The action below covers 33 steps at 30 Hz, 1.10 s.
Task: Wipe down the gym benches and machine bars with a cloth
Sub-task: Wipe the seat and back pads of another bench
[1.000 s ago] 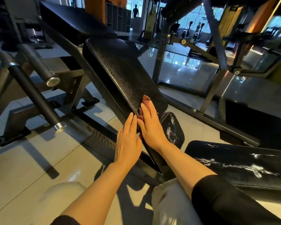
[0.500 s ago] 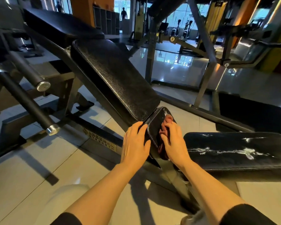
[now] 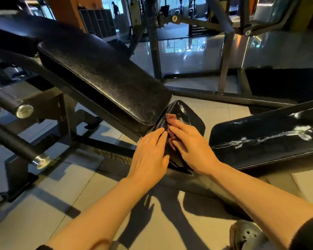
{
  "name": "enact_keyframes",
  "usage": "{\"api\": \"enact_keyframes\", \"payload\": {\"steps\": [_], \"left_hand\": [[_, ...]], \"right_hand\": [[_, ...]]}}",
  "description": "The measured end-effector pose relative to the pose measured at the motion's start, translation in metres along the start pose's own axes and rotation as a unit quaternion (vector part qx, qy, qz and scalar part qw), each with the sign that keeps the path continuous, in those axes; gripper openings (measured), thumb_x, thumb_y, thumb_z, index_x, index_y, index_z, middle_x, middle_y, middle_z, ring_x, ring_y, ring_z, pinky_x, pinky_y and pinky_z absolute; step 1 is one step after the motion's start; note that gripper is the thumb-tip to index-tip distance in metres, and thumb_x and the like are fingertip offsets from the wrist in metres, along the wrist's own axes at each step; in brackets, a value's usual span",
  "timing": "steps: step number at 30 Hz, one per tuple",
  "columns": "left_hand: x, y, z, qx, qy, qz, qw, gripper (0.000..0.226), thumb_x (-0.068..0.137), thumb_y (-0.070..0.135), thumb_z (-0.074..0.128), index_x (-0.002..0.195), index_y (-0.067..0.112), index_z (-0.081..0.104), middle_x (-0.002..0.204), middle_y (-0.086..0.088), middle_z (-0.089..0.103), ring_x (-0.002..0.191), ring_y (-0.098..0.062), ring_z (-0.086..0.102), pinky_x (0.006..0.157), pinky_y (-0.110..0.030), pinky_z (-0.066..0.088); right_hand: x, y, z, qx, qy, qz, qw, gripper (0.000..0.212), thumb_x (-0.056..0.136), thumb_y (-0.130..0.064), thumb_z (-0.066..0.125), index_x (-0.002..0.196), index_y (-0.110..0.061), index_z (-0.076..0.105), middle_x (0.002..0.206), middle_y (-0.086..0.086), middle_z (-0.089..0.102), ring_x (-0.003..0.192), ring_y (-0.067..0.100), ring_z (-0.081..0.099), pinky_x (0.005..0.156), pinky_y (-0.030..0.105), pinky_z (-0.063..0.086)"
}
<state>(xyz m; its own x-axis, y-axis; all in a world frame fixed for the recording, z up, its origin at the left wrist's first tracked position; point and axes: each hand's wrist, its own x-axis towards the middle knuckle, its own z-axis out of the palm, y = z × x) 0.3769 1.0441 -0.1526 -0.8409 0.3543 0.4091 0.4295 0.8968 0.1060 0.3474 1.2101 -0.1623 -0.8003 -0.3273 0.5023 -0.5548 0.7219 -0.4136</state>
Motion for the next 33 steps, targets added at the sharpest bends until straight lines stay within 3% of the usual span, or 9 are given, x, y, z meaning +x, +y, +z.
{"api": "enact_keyframes", "payload": {"steps": [3, 6, 10, 12, 14, 18, 23, 29, 33], "left_hand": [[0.0, -0.001, 0.004, -0.017, 0.015, -0.003, 1.0, 0.072, 0.077, 0.019, 0.077, 0.14, 0.002, 0.045, 0.143, -0.014, 0.045, 0.132, -0.029, 0.042, 0.108, -0.048, 0.039], [0.002, -0.001, 0.004, -0.03, 0.019, -0.01, 0.999, 0.069, 0.081, 0.022, 0.074, 0.141, 0.005, 0.045, 0.145, -0.01, 0.043, 0.133, -0.025, 0.04, 0.111, -0.039, 0.034], [0.002, 0.0, 0.002, -0.067, 0.03, -0.033, 0.997, 0.069, 0.083, 0.023, 0.072, 0.143, 0.007, 0.041, 0.148, -0.007, 0.039, 0.135, -0.022, 0.038, 0.11, -0.039, 0.036], [0.003, 0.003, 0.002, -0.065, 0.035, -0.036, 0.997, 0.068, 0.084, 0.024, 0.071, 0.143, 0.008, 0.041, 0.148, -0.006, 0.039, 0.135, -0.021, 0.037, 0.109, -0.041, 0.038], [0.003, 0.005, 0.002, -0.057, 0.031, -0.038, 0.997, 0.067, 0.084, 0.025, 0.071, 0.143, 0.008, 0.042, 0.148, -0.006, 0.039, 0.135, -0.022, 0.037, 0.108, -0.041, 0.038], [0.003, 0.008, 0.004, -0.056, 0.041, -0.051, 0.996, 0.063, 0.083, 0.023, 0.071, 0.139, 0.007, 0.047, 0.145, -0.007, 0.042, 0.133, -0.023, 0.04, 0.104, -0.037, 0.039], [0.005, 0.008, 0.004, -0.051, 0.052, -0.054, 0.996, 0.062, 0.082, 0.023, 0.072, 0.137, 0.008, 0.05, 0.143, -0.008, 0.046, 0.13, -0.024, 0.043, 0.1, -0.036, 0.042], [0.003, 0.01, 0.004, -0.05, 0.044, -0.054, 0.996, 0.062, 0.08, 0.021, 0.074, 0.136, 0.007, 0.051, 0.142, -0.009, 0.046, 0.13, -0.026, 0.045, 0.098, -0.038, 0.045], [0.002, 0.01, 0.004, -0.041, 0.044, -0.054, 0.997, 0.063, 0.078, 0.021, 0.075, 0.135, 0.007, 0.052, 0.141, -0.009, 0.048, 0.128, -0.026, 0.047, 0.096, -0.037, 0.046]], "right_hand": [[0.006, 0.009, -0.002, 0.011, -0.013, 0.028, 0.999, 0.051, 0.096, -0.009, 0.056, 0.145, -0.016, 0.044, 0.154, -0.003, 0.036, 0.137, 0.011, 0.031, 0.1, -0.003, 0.008], [0.006, 0.023, -0.006, 0.037, 0.001, 0.152, 0.988, 0.047, 0.099, -0.01, 0.051, 0.144, -0.019, 0.044, 0.154, -0.004, 0.035, 0.138, 0.014, 0.035, 0.098, 0.006, 0.016], [0.005, -0.002, -0.005, 0.05, -0.014, 0.013, 0.999, 0.053, 0.092, -0.003, 0.058, 0.142, -0.015, 0.047, 0.154, -0.005, 0.035, 0.141, 0.009, 0.03, 0.104, -0.001, 0.016], [0.006, 0.0, -0.004, 0.04, -0.054, -0.039, 0.997, 0.057, 0.092, -0.003, 0.058, 0.146, -0.015, 0.043, 0.157, -0.004, 0.03, 0.144, 0.01, 0.026, 0.114, 0.013, 0.022], [0.011, 0.013, -0.006, 0.011, -0.064, -0.005, 0.998, 0.054, 0.095, -0.01, 0.057, 0.146, -0.017, 0.042, 0.157, -0.001, 0.03, 0.144, 0.017, 0.029, 0.114, 0.026, 0.027], [0.016, 0.023, -0.007, 0.022, -0.018, 0.118, 0.993, 0.047, 0.097, -0.013, 0.054, 0.143, -0.019, 0.046, 0.151, 0.0, 0.04, 0.137, 0.017, 0.038, 0.101, 0.017, 0.023], [0.016, 0.011, -0.001, 0.042, -0.058, -0.017, 0.997, 0.052, 0.094, -0.011, 0.059, 0.144, -0.017, 0.046, 0.156, -0.001, 0.032, 0.143, 0.015, 0.031, 0.112, 0.027, 0.03], [0.027, 0.033, -0.005, 0.059, -0.032, 0.155, 0.986, 0.047, 0.098, -0.014, 0.053, 0.144, -0.02, 0.045, 0.154, -0.001, 0.035, 0.14, 0.015, 0.032, 0.107, 0.017, 0.019], [0.025, 0.006, -0.001, 0.083, -0.034, 0.061, 0.994, 0.049, 0.095, -0.012, 0.058, 0.142, -0.02, 0.048, 0.154, -0.005, 0.036, 0.141, 0.011, 0.032, 0.112, 0.022, 0.024]]}}
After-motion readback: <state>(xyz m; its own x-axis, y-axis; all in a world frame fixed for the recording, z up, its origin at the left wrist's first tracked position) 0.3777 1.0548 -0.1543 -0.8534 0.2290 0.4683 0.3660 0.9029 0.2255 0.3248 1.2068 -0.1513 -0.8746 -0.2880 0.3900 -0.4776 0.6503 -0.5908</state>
